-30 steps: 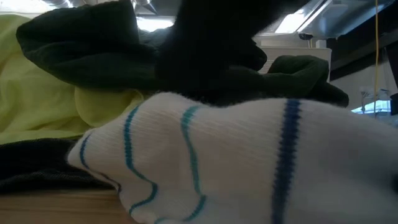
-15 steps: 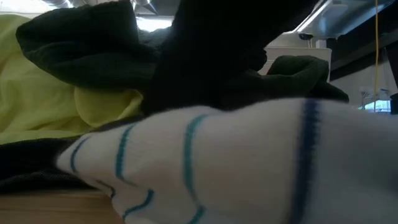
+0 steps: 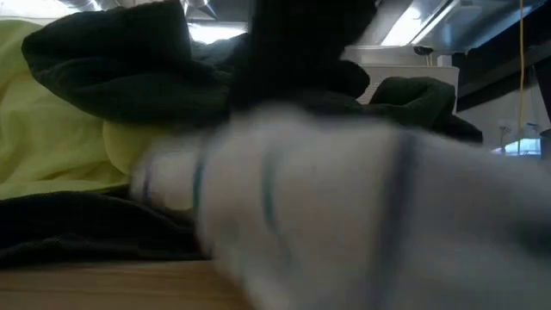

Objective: Sort clothes
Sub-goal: Put the white/blue sock into the white laundry organizer

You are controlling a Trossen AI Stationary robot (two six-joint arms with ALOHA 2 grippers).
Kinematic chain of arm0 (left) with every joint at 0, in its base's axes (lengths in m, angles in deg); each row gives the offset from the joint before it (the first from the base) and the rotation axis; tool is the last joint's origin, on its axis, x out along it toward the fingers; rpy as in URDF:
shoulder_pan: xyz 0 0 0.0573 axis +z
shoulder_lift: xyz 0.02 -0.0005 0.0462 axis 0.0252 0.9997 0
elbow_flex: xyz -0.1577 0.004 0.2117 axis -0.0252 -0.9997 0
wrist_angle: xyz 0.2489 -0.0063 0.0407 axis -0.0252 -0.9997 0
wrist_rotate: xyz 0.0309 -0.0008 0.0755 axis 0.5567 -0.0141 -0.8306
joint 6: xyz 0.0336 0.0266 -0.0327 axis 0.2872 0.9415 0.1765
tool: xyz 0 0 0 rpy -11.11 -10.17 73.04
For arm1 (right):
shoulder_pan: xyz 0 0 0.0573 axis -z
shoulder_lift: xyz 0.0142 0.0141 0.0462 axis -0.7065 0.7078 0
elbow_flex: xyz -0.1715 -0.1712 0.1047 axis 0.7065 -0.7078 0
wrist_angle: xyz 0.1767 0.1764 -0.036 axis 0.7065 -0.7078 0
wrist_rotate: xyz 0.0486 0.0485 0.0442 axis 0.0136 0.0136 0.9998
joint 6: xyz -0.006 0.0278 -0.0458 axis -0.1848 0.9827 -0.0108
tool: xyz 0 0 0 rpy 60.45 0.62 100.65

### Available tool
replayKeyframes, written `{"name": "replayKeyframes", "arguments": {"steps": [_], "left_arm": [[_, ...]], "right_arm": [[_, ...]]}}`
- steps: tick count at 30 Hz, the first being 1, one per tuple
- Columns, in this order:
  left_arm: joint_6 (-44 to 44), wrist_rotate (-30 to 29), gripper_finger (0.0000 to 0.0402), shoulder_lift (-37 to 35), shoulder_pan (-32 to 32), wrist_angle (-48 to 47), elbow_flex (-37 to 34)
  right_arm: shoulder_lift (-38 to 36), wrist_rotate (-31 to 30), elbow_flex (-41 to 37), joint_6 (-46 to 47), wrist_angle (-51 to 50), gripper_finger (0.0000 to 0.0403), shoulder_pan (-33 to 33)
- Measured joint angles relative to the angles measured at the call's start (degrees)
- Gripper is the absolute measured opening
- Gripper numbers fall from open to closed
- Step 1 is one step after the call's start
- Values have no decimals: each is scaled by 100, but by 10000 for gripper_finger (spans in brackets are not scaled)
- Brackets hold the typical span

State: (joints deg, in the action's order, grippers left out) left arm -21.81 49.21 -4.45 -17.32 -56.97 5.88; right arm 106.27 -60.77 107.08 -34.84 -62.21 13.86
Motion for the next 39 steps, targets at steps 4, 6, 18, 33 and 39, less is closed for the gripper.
{"name": "replayKeyframes", "arguments": {"steps": [4,6,18,33,39], "left_arm": [[239,2,182,0,0,40,2],[356,1,182,0,0,106,2],[871,-4,182,-110,7,223,2],[505,-11,182,-136,7,-24,2],[497,-11,182,-136,7,-39,2]], "right_arm": [[-18,-48,932,-328,-974,11,1],[-18,-99,1444,-558,-1380,6,47],[-1467,-1588,2166,-1751,-2540,4,690],[-2987,-3248,2162,-2758,-3054,4,2719],[-2992,-3295,1861,-2638,-3515,2,3585]]}}
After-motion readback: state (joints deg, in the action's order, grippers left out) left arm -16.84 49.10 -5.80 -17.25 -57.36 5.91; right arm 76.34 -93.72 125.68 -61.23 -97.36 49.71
